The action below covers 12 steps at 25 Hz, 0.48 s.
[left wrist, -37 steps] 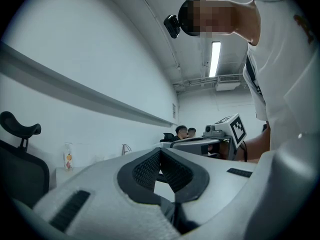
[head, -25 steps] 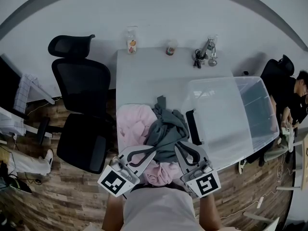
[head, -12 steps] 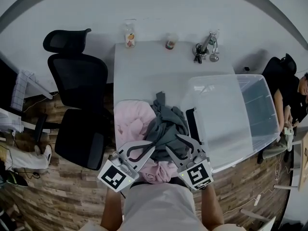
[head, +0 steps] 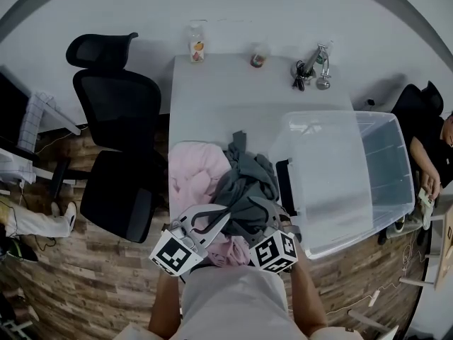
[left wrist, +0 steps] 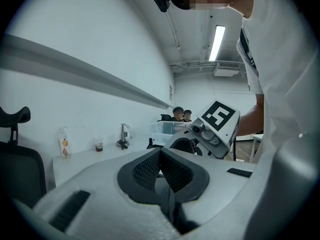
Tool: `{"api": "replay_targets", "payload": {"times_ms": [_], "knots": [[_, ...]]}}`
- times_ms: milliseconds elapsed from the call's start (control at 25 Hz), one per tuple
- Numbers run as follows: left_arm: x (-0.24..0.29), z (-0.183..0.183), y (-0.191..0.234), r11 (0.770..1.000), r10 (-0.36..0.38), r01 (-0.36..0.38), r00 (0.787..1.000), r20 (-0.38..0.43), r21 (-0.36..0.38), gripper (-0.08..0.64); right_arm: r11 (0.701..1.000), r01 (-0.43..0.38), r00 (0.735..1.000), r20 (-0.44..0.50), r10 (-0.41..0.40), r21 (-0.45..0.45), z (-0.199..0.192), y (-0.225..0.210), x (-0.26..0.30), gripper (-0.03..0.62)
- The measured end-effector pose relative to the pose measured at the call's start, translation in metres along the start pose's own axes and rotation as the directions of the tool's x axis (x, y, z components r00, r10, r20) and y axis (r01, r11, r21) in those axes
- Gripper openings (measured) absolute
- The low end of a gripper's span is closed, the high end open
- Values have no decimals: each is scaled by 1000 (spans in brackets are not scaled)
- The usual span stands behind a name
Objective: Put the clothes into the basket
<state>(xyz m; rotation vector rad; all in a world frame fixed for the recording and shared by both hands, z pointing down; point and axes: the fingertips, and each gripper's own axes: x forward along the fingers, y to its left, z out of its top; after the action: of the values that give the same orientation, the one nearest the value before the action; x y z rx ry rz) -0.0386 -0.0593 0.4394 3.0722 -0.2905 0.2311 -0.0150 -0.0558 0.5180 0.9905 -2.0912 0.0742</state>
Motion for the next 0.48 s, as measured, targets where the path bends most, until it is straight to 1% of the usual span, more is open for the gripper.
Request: {"api": "replay_targets", "payload": {"times_ms": [40, 280, 400, 480], "knots": [[0, -2, 1, 1000, 6, -6, 1000, -2, -14, 2, 1000, -11, 1000, -15, 11, -10, -3, 2, 4, 275], [-1, -13, 3, 1000, 7, -8, 1000, -26, -5, 0, 995, -88, 992, -99, 82, -53, -25, 15, 25, 330], [-2, -15, 6, 998, 28, -30, 999, -32, -60, 0, 988, -122, 984, -143, 107, -98, -34, 22, 35, 375], [-2, -20, 6, 998, 25, -27, 999, -39, -53, 2, 984, -148, 977, -169, 129, -102, -42, 26, 43, 413]]}}
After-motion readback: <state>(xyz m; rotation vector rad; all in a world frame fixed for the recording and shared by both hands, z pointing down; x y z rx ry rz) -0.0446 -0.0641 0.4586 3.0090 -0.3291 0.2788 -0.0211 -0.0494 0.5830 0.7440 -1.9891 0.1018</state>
